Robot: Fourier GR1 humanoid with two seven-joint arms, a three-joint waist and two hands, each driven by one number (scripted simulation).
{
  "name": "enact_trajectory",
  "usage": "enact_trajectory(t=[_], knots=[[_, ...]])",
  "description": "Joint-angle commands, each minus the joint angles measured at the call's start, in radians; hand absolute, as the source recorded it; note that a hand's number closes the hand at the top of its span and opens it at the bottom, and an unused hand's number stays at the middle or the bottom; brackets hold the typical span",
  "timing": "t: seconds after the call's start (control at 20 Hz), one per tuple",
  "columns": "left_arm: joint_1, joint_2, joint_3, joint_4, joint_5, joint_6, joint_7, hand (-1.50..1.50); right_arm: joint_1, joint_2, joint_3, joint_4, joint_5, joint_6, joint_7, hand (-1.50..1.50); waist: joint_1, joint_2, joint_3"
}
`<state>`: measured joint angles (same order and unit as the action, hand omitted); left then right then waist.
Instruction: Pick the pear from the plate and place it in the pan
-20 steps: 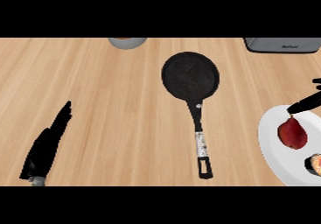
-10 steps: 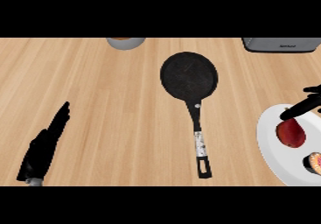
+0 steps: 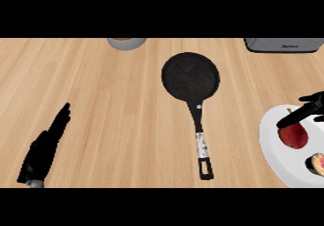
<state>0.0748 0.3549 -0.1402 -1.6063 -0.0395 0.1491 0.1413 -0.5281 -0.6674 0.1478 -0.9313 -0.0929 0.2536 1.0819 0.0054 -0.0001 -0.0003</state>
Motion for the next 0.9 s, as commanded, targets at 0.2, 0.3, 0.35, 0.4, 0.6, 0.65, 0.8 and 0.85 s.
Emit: enact_trajectory(t=[0.2, 0.3, 0.35, 0.4, 0.6, 0.65, 0.8, 0.85], knots=[[-0.038, -0.035, 0.007, 0.015, -0.038, -0.002, 0.041, 0.00, 0.016, 0.010, -0.004, -0.007, 0.031, 0.037, 0.120, -1.50, -0.005, -0.001, 0.000], [0.011, -0.059, 0.000, 0.034, -0.050, 0.007, -0.035, 0.00, 0.032, 0.062, 0.012, -0.019, 0.038, 0.005, 0.124, -1.50, -0.004, -0.001, 0.000], [-0.018, -0.014, 0.038, -0.017, -0.020, -0.034, 0.013, 0.00, 0.022, 0.060, 0.007, 0.033, 0.064, -0.005, 0.083, -1.50, 0.000, 0.000, 0.000], [0.031, -0.020, 0.025, -0.046, -0.027, -0.042, 0.005, 0.00, 0.033, 0.074, -0.011, 0.021, 0.059, -0.017, 0.082, -1.50, 0.001, -0.001, 0.000], [0.002, -0.042, 0.067, 0.026, -0.033, -0.048, -0.028, 0.00, 0.047, 0.088, -0.032, 0.044, 0.121, -0.051, -0.004, 1.50, -0.001, 0.001, 0.000], [-0.063, -0.055, 0.056, 0.007, -0.044, -0.046, 0.053, 0.00, 0.003, 0.100, -0.049, 0.051, 0.122, -0.058, 0.010, 1.50, -0.001, 0.001, 0.000], [-0.007, -0.065, 0.037, -0.017, -0.067, -0.050, 0.037, 0.00, 0.021, 0.118, -0.080, 0.122, 0.143, -0.084, -0.076, 1.50, 0.003, 0.001, 0.001], [-0.005, -0.078, 0.047, 0.030, -0.079, -0.033, -0.029, 0.00, 0.029, 0.159, -0.067, 0.078, 0.155, -0.130, -0.035, 1.50, 0.001, 0.001, 0.000]])
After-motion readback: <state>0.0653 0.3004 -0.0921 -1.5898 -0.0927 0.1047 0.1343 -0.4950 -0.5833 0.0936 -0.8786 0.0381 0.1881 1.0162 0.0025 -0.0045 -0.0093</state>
